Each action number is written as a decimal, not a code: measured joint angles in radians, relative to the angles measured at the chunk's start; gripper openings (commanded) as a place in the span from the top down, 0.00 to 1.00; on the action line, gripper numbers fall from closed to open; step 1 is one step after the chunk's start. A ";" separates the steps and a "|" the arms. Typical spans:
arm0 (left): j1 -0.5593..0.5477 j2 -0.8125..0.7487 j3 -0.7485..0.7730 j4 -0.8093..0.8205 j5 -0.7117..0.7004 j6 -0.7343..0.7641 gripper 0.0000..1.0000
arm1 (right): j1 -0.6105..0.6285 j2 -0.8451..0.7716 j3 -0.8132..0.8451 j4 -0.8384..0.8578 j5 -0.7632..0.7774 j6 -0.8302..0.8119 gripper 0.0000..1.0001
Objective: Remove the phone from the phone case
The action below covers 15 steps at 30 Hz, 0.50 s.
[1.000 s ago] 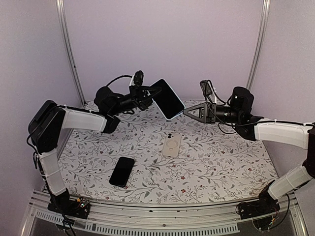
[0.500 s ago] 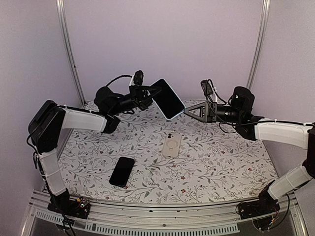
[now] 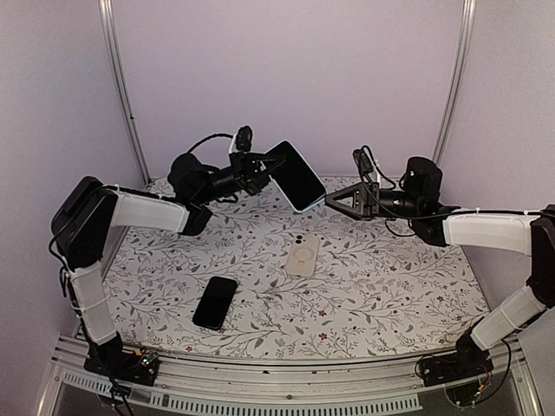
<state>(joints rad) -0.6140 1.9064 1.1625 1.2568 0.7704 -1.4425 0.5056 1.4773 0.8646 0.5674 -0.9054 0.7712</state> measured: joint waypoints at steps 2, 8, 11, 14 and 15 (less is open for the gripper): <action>0.000 0.003 0.002 -0.012 0.000 0.007 1.00 | -0.003 0.004 0.000 -0.006 -0.004 0.000 0.60; -0.001 0.012 0.029 -0.053 0.011 0.029 1.00 | -0.006 0.009 0.016 -0.027 -0.008 0.000 0.60; -0.005 0.024 0.049 -0.058 0.013 0.032 1.00 | -0.004 0.021 0.034 -0.032 -0.010 0.002 0.59; -0.013 0.038 0.068 -0.056 0.014 0.031 1.00 | 0.011 0.040 0.060 -0.041 -0.011 0.008 0.59; -0.014 0.043 0.074 -0.056 0.015 0.031 1.00 | 0.017 0.049 0.069 -0.044 -0.011 0.011 0.58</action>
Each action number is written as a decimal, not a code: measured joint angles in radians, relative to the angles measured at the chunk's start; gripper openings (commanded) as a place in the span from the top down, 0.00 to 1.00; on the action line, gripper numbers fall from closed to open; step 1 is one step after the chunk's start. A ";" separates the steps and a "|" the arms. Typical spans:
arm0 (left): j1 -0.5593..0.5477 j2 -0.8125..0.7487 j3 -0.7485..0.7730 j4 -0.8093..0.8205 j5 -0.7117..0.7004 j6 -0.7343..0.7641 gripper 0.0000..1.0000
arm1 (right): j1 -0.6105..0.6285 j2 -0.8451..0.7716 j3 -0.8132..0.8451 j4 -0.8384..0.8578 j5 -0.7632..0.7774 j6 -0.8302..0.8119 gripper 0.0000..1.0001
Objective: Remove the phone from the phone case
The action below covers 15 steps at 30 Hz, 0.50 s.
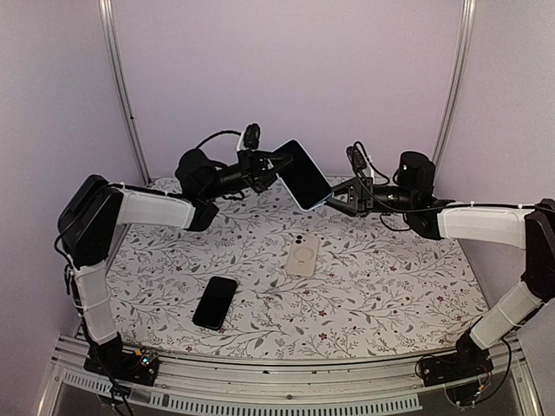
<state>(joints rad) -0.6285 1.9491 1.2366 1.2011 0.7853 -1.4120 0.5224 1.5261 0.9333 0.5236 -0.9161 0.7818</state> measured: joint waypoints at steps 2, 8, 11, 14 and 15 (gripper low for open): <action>-0.003 0.011 0.012 0.004 0.006 -0.003 1.00 | 0.008 0.017 0.017 -0.001 -0.002 0.006 0.58; -0.003 0.039 0.043 0.019 0.016 -0.015 1.00 | 0.016 0.060 0.061 0.003 -0.013 0.035 0.66; -0.003 0.043 0.051 0.021 0.013 -0.019 1.00 | 0.020 0.064 0.075 0.006 -0.007 0.043 0.78; -0.002 0.044 0.051 0.018 0.005 -0.022 1.00 | 0.028 0.060 0.080 -0.007 0.022 0.024 0.87; -0.001 0.047 0.051 0.018 0.001 -0.024 1.00 | 0.032 0.056 0.084 -0.022 0.041 0.011 0.89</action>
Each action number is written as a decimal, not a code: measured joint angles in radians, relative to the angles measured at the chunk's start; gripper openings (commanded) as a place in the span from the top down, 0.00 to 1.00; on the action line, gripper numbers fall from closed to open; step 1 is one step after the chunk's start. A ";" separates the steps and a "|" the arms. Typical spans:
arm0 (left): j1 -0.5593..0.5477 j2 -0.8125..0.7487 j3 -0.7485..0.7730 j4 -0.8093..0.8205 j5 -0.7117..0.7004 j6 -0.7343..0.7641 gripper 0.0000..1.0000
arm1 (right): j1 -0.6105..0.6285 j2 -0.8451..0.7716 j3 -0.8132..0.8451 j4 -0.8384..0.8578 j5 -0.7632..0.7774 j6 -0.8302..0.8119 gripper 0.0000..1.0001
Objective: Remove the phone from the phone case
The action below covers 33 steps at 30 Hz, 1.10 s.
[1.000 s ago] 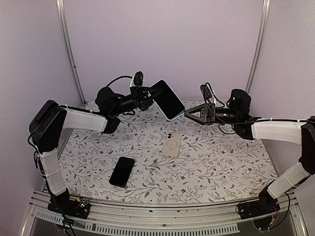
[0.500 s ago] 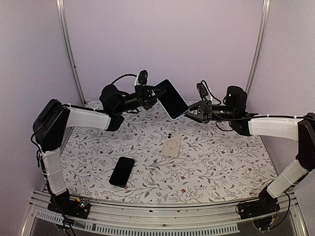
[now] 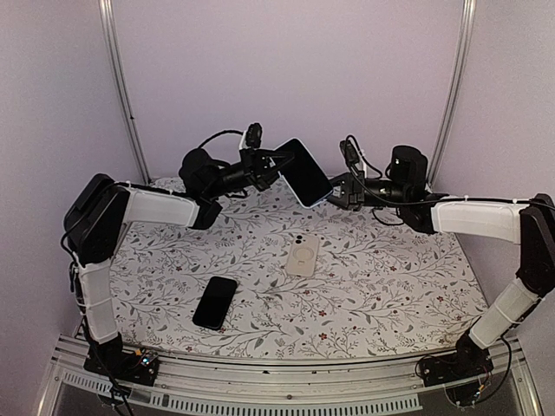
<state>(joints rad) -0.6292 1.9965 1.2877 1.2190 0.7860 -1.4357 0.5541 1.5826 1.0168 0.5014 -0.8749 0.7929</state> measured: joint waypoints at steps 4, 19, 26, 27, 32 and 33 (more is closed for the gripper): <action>0.005 0.010 0.000 -0.005 -0.010 -0.013 1.00 | 0.020 -0.026 0.009 -0.092 0.098 -0.063 0.96; 0.006 0.016 0.015 -0.006 0.002 -0.071 1.00 | 0.095 -0.124 0.009 -0.258 0.344 -0.204 1.00; 0.000 0.016 0.021 -0.097 -0.031 -0.111 1.00 | 0.113 -0.117 0.008 -0.310 0.518 -0.309 1.00; 0.000 0.017 0.021 -0.101 -0.031 -0.113 1.00 | 0.114 -0.117 0.008 -0.312 0.527 -0.314 1.00; 0.000 0.016 0.021 -0.120 -0.031 -0.111 0.88 | 0.104 -0.109 0.008 -0.311 0.499 -0.307 1.00; 0.000 0.016 0.021 -0.129 -0.034 -0.109 0.85 | 0.094 -0.102 0.008 -0.305 0.473 -0.294 1.00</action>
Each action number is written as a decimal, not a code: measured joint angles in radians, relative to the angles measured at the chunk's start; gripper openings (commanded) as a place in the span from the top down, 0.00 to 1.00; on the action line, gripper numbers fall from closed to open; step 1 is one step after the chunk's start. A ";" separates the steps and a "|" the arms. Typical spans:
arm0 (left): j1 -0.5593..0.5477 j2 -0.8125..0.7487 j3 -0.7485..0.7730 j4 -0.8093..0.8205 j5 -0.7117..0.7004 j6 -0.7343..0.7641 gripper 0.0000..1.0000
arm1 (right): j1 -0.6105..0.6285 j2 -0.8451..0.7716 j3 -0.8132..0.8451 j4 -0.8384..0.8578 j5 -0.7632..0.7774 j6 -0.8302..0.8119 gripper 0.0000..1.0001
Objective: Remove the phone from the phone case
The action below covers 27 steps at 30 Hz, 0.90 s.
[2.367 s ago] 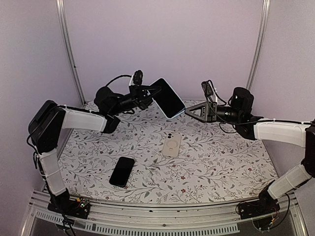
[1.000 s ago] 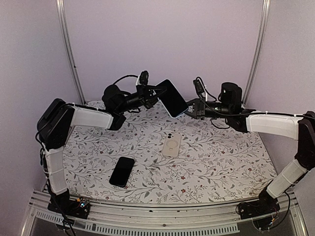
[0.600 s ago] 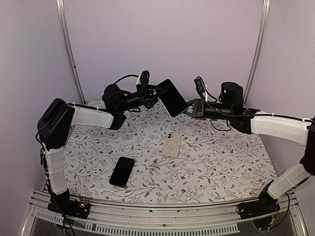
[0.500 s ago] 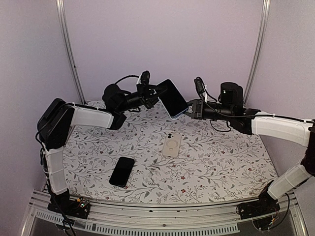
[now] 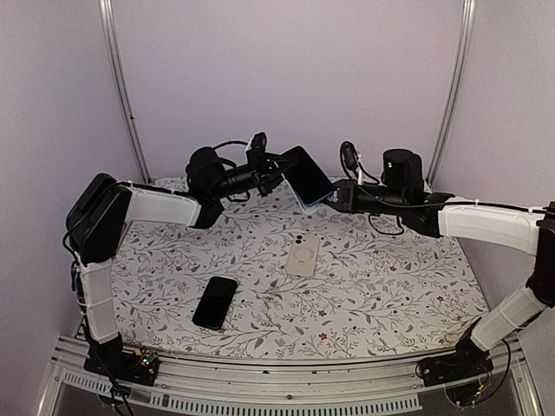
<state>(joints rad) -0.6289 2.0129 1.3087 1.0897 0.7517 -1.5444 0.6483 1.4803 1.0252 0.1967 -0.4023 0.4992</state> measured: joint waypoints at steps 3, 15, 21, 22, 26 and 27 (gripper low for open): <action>0.004 -0.002 -0.003 -0.036 -0.011 0.018 0.77 | -0.034 0.031 -0.004 0.049 -0.097 0.068 1.00; 0.006 -0.092 -0.064 -0.210 -0.017 0.111 0.43 | -0.069 0.138 -0.052 0.314 -0.288 0.348 1.00; 0.007 -0.153 -0.115 -0.268 -0.022 0.156 0.36 | -0.085 0.161 -0.053 0.404 -0.290 0.433 1.00; 0.008 -0.164 -0.124 -0.282 -0.023 0.165 0.36 | -0.087 0.161 -0.054 0.410 -0.287 0.441 1.00; 0.014 -0.209 -0.150 -0.338 -0.028 0.204 0.35 | -0.096 0.163 -0.054 0.429 -0.275 0.456 1.00; 0.014 -0.220 -0.155 -0.348 -0.031 0.211 0.35 | -0.097 0.165 -0.054 0.435 -0.272 0.458 1.00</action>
<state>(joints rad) -0.6147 1.7924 1.1538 0.7422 0.7212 -1.3331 0.5510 1.6451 0.9714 0.6315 -0.6739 0.9569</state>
